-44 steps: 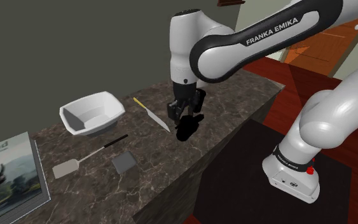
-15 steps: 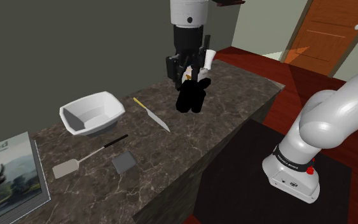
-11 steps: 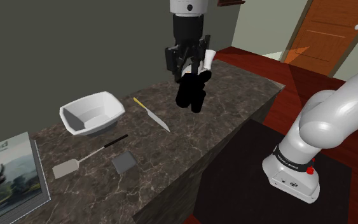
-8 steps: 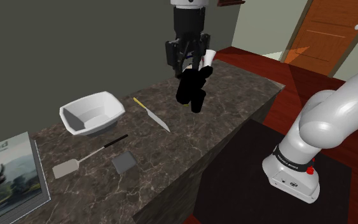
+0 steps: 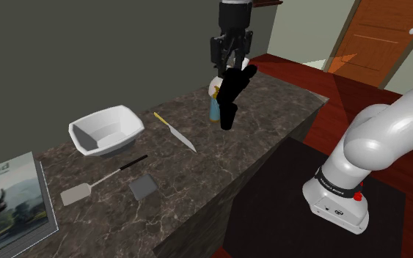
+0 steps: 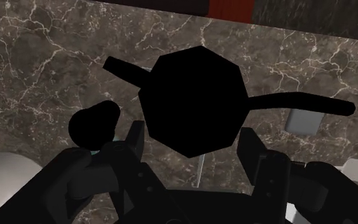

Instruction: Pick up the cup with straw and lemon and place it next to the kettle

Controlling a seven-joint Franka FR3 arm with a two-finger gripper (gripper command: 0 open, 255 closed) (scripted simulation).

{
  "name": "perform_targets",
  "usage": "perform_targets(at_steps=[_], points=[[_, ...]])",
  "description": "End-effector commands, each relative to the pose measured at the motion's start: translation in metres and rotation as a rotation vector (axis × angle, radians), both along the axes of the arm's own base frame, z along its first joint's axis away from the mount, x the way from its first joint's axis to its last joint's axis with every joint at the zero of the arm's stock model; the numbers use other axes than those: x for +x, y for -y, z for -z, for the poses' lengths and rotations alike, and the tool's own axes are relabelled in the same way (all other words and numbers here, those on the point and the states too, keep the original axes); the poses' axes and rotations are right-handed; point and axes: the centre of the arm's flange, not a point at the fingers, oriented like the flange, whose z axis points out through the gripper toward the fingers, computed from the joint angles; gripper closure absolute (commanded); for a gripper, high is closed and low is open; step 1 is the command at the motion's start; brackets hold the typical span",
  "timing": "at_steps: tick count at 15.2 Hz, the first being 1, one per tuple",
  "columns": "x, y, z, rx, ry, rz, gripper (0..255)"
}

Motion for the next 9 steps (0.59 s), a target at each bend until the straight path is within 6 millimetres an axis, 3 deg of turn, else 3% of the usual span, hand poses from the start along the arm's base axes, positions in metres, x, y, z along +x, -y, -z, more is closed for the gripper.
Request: perform_targets(at_steps=[1,9], points=[[0.000,0.028,-0.001,0.001,0.000,-0.002,255],[0.011,0.133,-0.001,0.001,0.000,-0.002,255]])
